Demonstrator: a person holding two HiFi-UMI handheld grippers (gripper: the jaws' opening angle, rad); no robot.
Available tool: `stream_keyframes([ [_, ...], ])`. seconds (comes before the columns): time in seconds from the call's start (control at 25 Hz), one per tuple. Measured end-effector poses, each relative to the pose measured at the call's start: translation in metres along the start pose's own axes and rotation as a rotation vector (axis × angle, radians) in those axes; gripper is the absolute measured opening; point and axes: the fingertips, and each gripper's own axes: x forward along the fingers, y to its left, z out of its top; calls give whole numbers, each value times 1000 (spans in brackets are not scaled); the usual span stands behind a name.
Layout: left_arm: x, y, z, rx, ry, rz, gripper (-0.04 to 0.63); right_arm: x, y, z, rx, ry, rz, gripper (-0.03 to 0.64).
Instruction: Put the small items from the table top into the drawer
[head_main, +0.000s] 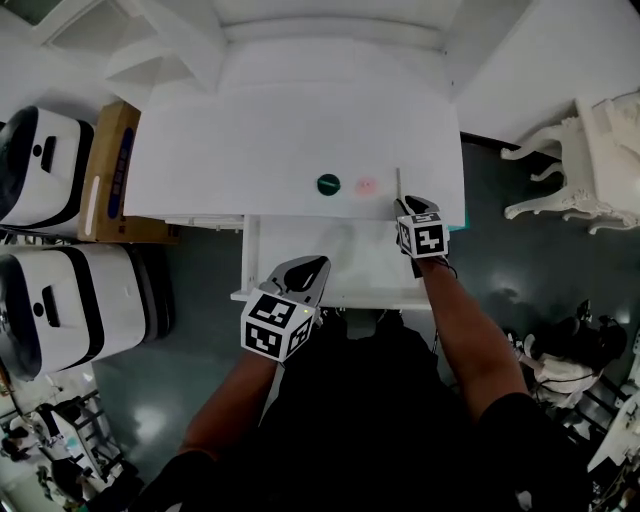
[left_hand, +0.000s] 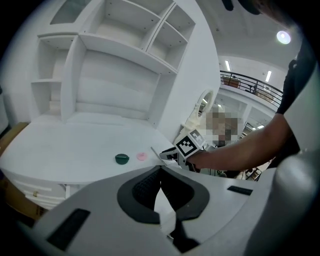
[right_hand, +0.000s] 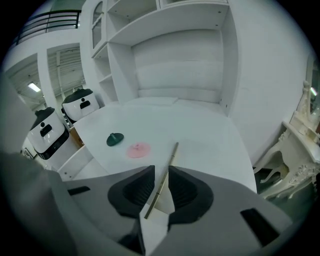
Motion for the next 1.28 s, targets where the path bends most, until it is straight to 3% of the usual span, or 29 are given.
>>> stream_keyframes([
  [0.44, 9, -4, 1, -30, 5, 32, 3, 21, -6, -14, 34, 83, 20, 87],
  [1.28, 7, 2, 4, -37, -7, 53, 3, 19, -7, -10, -2, 100, 29, 44],
])
